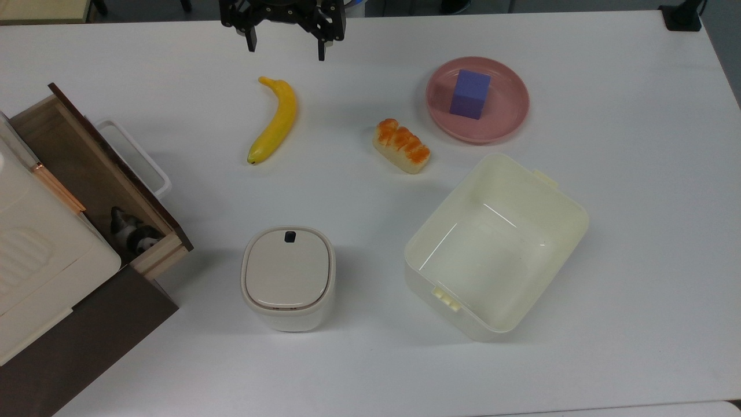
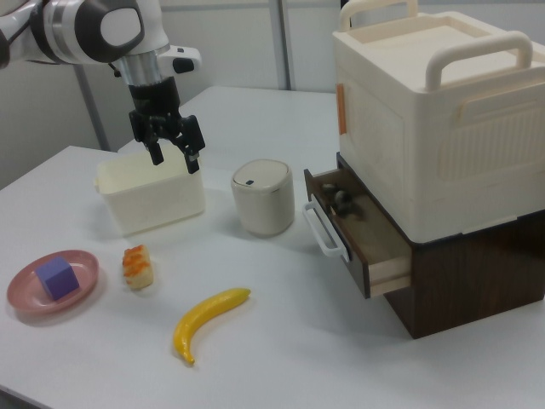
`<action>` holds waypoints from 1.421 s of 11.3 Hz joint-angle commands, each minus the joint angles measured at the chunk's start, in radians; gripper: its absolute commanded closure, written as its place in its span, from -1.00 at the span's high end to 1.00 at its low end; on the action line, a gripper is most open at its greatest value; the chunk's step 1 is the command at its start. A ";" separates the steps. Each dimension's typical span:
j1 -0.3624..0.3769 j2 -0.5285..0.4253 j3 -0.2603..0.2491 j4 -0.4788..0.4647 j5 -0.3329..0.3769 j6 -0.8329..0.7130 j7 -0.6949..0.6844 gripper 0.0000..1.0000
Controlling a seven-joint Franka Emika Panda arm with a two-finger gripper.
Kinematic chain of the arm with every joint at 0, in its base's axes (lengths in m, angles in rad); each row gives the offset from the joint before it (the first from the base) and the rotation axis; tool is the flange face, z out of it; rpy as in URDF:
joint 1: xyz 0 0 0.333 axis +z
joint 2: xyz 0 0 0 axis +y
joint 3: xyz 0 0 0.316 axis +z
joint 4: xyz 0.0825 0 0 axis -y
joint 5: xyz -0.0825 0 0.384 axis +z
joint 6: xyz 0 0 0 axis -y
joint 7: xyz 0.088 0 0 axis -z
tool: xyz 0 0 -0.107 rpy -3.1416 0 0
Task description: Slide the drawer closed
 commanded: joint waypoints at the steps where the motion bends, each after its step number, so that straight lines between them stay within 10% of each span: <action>1: 0.013 0.001 -0.012 0.001 0.025 -0.004 -0.017 1.00; 14: 0.019 0.009 -0.010 0.001 0.030 -0.003 -0.023 1.00; 15: 0.019 0.009 -0.010 -0.001 0.028 -0.001 -0.026 0.80; 16: 0.018 0.008 -0.010 -0.001 0.028 0.000 -0.060 0.03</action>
